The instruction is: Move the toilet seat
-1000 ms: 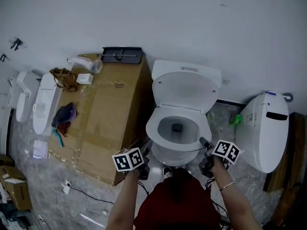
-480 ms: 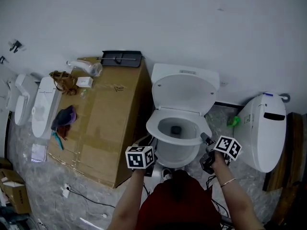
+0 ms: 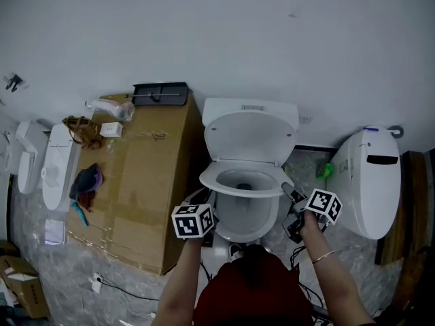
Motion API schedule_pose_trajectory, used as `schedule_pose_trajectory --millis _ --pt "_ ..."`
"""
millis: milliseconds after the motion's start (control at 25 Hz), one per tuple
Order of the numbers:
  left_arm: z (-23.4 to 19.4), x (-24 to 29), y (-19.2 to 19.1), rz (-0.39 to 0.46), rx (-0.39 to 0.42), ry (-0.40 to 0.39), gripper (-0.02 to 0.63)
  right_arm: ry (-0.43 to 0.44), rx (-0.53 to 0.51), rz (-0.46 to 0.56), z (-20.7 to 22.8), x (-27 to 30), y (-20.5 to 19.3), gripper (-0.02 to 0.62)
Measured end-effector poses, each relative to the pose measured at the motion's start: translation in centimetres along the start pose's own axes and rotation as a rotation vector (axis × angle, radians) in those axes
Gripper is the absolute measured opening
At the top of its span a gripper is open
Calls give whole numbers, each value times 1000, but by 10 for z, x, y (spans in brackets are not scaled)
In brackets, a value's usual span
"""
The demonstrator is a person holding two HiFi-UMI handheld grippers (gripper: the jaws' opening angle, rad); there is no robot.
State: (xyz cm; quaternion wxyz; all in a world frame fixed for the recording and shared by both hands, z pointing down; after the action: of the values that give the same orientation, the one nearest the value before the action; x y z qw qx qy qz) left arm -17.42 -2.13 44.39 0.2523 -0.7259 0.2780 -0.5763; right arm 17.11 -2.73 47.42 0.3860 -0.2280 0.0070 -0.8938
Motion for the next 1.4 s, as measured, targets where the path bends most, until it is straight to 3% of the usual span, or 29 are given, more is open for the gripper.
schedule_pose_trajectory --millis 160,400,560,800,1120,1400 --pt "2 5 13 21 -10 -3 94 80 -24 21 -4 -4 9 265" --pt "5 16 36 55 -4 7 84 146 -257 24 -28 -4 21 239" --pt "8 22 48 73 8 19 80 104 -378 62 -42 -3 24 127" --pt "10 33 65 98 16 31 70 61 -674 -18 -66 18 21 81" --pt "13 51 91 129 4 37 64 -11 -829 -25 -79 45 33 58" --pt "15 67 110 142 32 40 61 -43 -877 -33 -88 72 53 58"
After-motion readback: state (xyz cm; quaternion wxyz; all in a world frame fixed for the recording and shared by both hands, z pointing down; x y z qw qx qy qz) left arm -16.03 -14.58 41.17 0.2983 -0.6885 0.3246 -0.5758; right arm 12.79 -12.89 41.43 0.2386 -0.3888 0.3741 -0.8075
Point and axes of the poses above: the fingertips, and each gripper's own axes: x forward along the fingers, z to its right, y out of its top, the point moved 10 cm from there along -x, backward along the fingers, and after that the axes turned 11 degrees about y, right-handed, at the moved point
